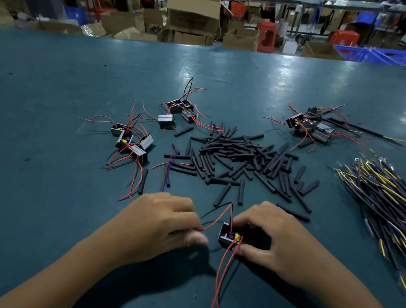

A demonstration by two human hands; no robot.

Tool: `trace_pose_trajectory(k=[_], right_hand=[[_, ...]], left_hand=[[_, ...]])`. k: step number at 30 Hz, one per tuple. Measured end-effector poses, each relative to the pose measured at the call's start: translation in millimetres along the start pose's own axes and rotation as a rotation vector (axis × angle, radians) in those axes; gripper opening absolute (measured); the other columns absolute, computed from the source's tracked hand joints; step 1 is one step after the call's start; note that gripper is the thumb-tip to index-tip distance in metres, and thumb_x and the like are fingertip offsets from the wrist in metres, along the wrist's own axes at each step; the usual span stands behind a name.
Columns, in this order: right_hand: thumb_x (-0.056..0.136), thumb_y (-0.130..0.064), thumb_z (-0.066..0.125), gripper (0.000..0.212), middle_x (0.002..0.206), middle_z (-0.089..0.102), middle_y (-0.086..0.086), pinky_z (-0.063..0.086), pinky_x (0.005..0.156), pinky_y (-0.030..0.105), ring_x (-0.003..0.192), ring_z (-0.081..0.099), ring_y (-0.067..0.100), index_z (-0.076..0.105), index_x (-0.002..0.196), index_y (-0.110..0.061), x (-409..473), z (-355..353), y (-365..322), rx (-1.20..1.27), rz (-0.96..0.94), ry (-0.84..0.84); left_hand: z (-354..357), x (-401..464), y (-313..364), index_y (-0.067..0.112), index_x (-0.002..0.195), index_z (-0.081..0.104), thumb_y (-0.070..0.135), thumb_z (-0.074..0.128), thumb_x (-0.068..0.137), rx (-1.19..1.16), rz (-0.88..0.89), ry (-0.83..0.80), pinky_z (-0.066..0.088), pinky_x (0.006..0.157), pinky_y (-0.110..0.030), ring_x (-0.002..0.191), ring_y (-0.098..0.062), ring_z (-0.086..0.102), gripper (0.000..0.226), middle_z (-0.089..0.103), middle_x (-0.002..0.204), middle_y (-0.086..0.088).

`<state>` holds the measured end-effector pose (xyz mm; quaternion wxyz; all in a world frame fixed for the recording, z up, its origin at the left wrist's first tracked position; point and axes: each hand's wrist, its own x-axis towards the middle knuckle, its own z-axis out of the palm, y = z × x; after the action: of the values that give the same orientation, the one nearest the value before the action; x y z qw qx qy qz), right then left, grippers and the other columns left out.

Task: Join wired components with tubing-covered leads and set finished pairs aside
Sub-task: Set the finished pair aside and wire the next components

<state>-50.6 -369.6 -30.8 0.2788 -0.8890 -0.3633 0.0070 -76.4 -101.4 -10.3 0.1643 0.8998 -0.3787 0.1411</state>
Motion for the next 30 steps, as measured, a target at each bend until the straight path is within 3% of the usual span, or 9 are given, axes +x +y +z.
trace_pose_trajectory(k=[2,4,8,10,14,16,19,24,30], right_hand=[[0.085,-0.059,0.058,0.033,0.096,0.060,-0.024,0.043,0.086,0.025,0.094,0.051,0.003,0.063,0.108,-0.036,0,-1,-1,0.003,-0.006,-0.011],[0.085,-0.056,0.060,0.031,0.097,0.060,-0.023,0.043,0.087,0.026,0.094,0.051,0.003,0.064,0.109,-0.036,0,0,-1,0.004,-0.005,-0.018],[0.087,-0.046,0.068,0.025,0.097,0.060,-0.022,0.043,0.086,0.028,0.094,0.050,0.002,0.064,0.109,-0.035,1,0,-2,-0.012,0.000,-0.024],[0.087,-0.042,0.070,0.026,0.098,0.061,-0.022,0.043,0.087,0.029,0.094,0.050,0.002,0.065,0.111,-0.034,1,1,-3,-0.022,0.002,-0.022],[0.087,-0.041,0.071,0.029,0.100,0.060,-0.024,0.040,0.087,0.025,0.095,0.048,0.000,0.064,0.115,-0.035,0,3,-2,-0.030,0.019,-0.012],[0.086,-0.043,0.069,0.027,0.097,0.059,-0.026,0.038,0.084,0.022,0.093,0.047,-0.002,0.063,0.112,-0.037,0,3,-2,-0.026,0.029,-0.007],[0.085,-0.047,0.066,0.025,0.094,0.057,-0.028,0.038,0.081,0.020,0.092,0.049,-0.001,0.063,0.109,-0.038,0,5,-3,-0.019,0.051,0.019],[0.087,-0.040,0.073,0.028,0.097,0.058,-0.028,0.041,0.085,0.020,0.095,0.050,0.000,0.065,0.113,-0.035,1,5,-4,-0.016,0.075,0.023],[0.085,-0.035,0.077,0.031,0.099,0.063,-0.026,0.043,0.087,0.023,0.095,0.054,0.004,0.068,0.114,-0.033,0,-4,-7,-0.019,0.083,0.032]], left_hand=[[3,7,4,0.017,0.088,0.069,0.041,0.056,0.098,-0.216,-0.178,0.031,0.043,0.062,-0.019,0.067,-0.004,0.054,0.029,0.060,0.083,0.009],[8,14,6,0.024,0.099,0.066,0.043,0.057,0.097,-0.234,-0.343,-0.003,0.034,0.063,-0.011,0.070,0.004,0.050,0.021,0.057,0.087,0.017],[11,28,10,0.025,0.102,0.070,0.038,0.056,0.100,-0.314,-0.422,-0.005,0.034,0.061,-0.005,0.066,0.017,0.050,0.019,0.060,0.073,0.031],[13,32,11,0.023,0.103,0.072,0.040,0.059,0.098,-0.401,-0.479,-0.015,0.034,0.055,-0.004,0.056,0.015,0.049,0.022,0.055,0.064,0.039],[22,32,14,0.019,0.092,0.074,0.035,0.069,0.092,-0.655,-0.518,-0.073,0.028,0.047,-0.010,0.046,0.001,0.039,0.016,0.054,0.054,0.020],[23,30,13,0.021,0.086,0.075,0.033,0.074,0.088,-0.741,-0.550,-0.036,0.032,0.051,-0.015,0.051,-0.003,0.039,0.012,0.057,0.065,0.015],[25,25,14,0.025,0.084,0.076,0.032,0.079,0.083,-0.750,-0.567,0.025,0.033,0.053,-0.019,0.053,-0.006,0.041,0.008,0.060,0.077,0.010],[30,26,18,0.029,0.081,0.075,0.028,0.078,0.083,-0.567,-0.447,0.147,0.035,0.051,-0.014,0.049,-0.005,0.044,0.003,0.065,0.077,0.012],[29,24,13,0.027,0.089,0.077,0.040,0.074,0.083,-0.747,-0.512,0.166,0.042,0.049,-0.021,0.046,-0.009,0.054,0.014,0.070,0.072,0.014]])
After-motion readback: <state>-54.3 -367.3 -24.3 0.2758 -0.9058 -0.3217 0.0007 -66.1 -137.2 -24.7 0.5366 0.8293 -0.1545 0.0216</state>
